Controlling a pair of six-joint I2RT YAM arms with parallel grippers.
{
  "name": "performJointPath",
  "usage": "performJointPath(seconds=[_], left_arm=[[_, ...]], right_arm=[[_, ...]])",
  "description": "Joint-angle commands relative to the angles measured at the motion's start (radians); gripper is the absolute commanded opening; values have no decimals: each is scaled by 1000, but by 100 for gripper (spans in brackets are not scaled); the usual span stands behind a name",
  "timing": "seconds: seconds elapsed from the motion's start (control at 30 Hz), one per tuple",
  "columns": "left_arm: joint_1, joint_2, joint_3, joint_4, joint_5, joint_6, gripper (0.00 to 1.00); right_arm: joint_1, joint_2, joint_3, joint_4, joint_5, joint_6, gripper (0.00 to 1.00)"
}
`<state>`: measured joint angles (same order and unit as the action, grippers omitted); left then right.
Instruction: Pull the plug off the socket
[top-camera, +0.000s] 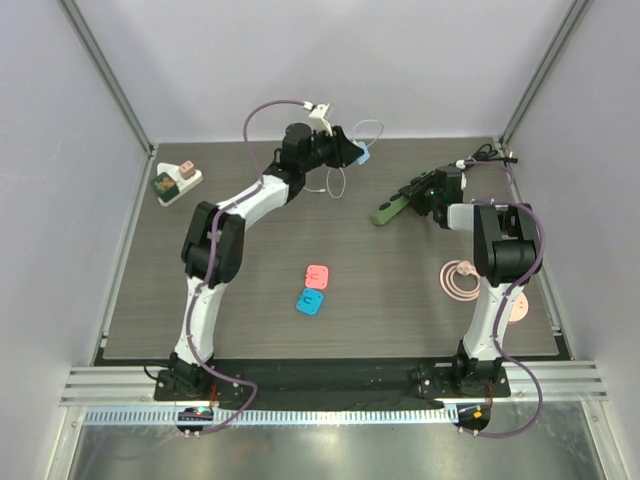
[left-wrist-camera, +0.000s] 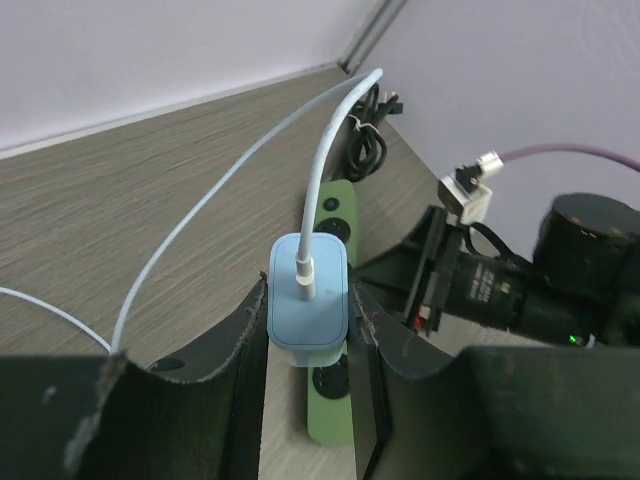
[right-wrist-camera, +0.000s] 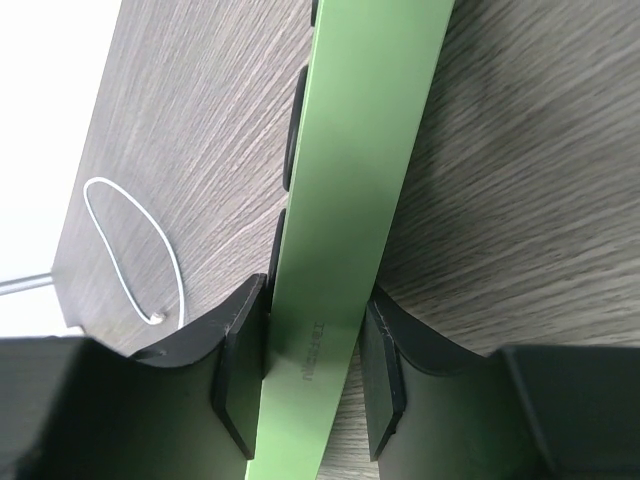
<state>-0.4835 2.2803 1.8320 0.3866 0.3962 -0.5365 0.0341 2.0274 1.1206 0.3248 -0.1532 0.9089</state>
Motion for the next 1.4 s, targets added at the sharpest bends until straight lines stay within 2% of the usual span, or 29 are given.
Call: performJointPath(seconds=[0.0,0.1,0.13,0.2,0.27,0.33,0.37,0.4,0.5,0.6,0.73,1.0,1.17,1.37], left_arm=[[-3,-211,-16,-82,49,127,0],[-3,-283,-66,-219,30,190,0],[-3,-295,-80,-253,18,214,0],[-1,-327,-123,-334,-17,210,0],[0,-344,-154,-371,-26,146,0],[-1,-396,-244,-367,-17,80,0],[-3,-416,-293,-342,-17,-6,0],[-3,-441,-398,-271,-23,-40,0],[-10,-569,-602,-169,-112,-147,0],[-10,-628,-747,-152,-171,-212,0],[-12,-673,-816,-160,-186,-252,0],[-17,-611,-804,-199,-184,-270,2],[-15,-542,-719,-276,-139,-232,8],[-15,-490,-707,-362,-172,-240,16]], right_arm=[[-6,-7,42,-29,32,-131,29],[-8,-2,62,-53,21,-160,43],[-7,-4,68,-58,21,-165,52],[-8,-13,67,-64,12,-174,64],[-8,-22,62,-63,1,-176,68],[-7,-41,61,-67,-2,-188,74],[-8,-48,58,-66,-6,-192,76],[-8,-56,51,-63,-8,-199,80],[-8,-129,-1,-24,-16,-212,86],[-8,-174,-34,-16,-20,-223,88],[-8,-245,-70,-78,23,-264,89],[-20,-380,-123,-105,70,-332,93],[-53,-380,-140,-72,9,-301,92],[-53,-409,-156,-32,-35,-254,92]])
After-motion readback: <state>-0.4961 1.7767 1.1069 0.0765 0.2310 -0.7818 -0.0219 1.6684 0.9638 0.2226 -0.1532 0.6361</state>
